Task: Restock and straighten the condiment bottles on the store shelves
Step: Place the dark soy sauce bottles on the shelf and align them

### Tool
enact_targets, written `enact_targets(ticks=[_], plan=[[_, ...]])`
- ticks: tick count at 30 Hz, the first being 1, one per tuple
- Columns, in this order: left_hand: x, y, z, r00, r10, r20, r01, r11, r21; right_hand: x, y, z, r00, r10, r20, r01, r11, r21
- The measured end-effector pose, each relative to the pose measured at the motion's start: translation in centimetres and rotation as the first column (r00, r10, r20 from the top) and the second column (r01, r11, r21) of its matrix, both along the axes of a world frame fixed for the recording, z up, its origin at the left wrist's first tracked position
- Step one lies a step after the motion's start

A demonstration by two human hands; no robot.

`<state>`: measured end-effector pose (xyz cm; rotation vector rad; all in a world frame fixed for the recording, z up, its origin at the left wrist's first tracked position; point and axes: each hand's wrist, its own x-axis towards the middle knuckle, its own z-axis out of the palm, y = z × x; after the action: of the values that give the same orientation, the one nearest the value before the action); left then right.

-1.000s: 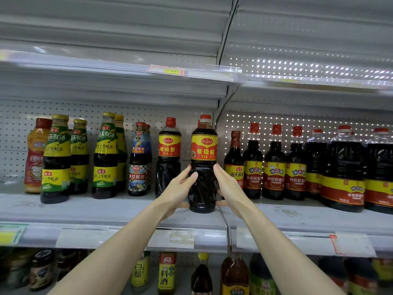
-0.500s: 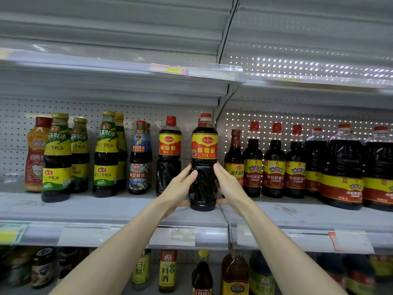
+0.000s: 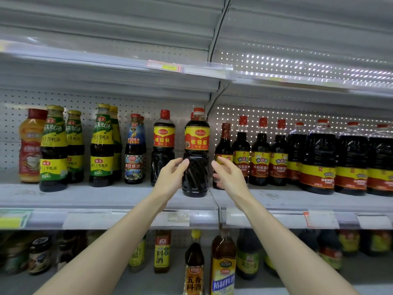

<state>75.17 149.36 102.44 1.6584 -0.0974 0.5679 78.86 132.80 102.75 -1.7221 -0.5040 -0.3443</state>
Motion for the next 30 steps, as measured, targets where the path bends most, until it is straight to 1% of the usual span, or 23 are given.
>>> enact_targets(ticks=[3, 7, 13, 16, 18, 21, 24, 28, 30], plan=[[-2.0, -0.7, -0.4, 0.999, 0.041, 0.031, -0.043, 0.996, 0.076, -1.4, -1.0, -0.3, 1.0, -0.004, 0.027, 0.004, 1.0, 0.001], [-5.6, -2.7, -2.2, 0.997, 0.058, 0.047, -0.064, 0.989, 0.132, -4.4, -2.6, -1.8, 1.0, 0.025, 0.015, -0.025, 0.999, 0.021], [-10.7, -6.9, -9.2, 0.994, 0.081, -0.071, -0.072, 0.989, 0.131, -8.7, -6.5, -8.2, 0.99, 0.09, -0.107, -0.091, 0.996, -0.011], [-13.0, -8.8, -13.6, 0.985, 0.088, -0.147, -0.071, 0.991, 0.115, -10.3, -8.1, -12.5, 0.976, 0.109, -0.186, -0.117, 0.993, -0.034], [-14.3, -9.6, -16.9, 0.973, 0.096, -0.21, -0.077, 0.992, 0.099, -11.4, -8.9, -15.9, 0.963, 0.113, -0.245, -0.122, 0.992, -0.019], [-15.7, -10.6, -22.1, 0.938, 0.094, -0.333, -0.08, 0.995, 0.056, -13.0, -9.8, -21.2, 0.932, 0.114, -0.344, -0.124, 0.992, -0.006], [-16.6, -11.5, -27.7, 0.904, 0.082, -0.419, -0.087, 0.996, 0.008, -14.1, -10.5, -27.2, 0.894, 0.104, -0.436, -0.116, 0.993, -0.002], [-17.8, -11.7, -36.5, 0.824, 0.09, -0.559, -0.104, 0.995, 0.007, -15.4, -10.7, -36.2, 0.825, 0.097, -0.557, -0.139, 0.99, -0.033], [-18.5, -11.8, -41.0, 0.78, 0.089, -0.619, -0.104, 0.995, 0.012, -16.1, -10.9, -40.9, 0.81, 0.074, -0.581, -0.13, 0.99, -0.056]])
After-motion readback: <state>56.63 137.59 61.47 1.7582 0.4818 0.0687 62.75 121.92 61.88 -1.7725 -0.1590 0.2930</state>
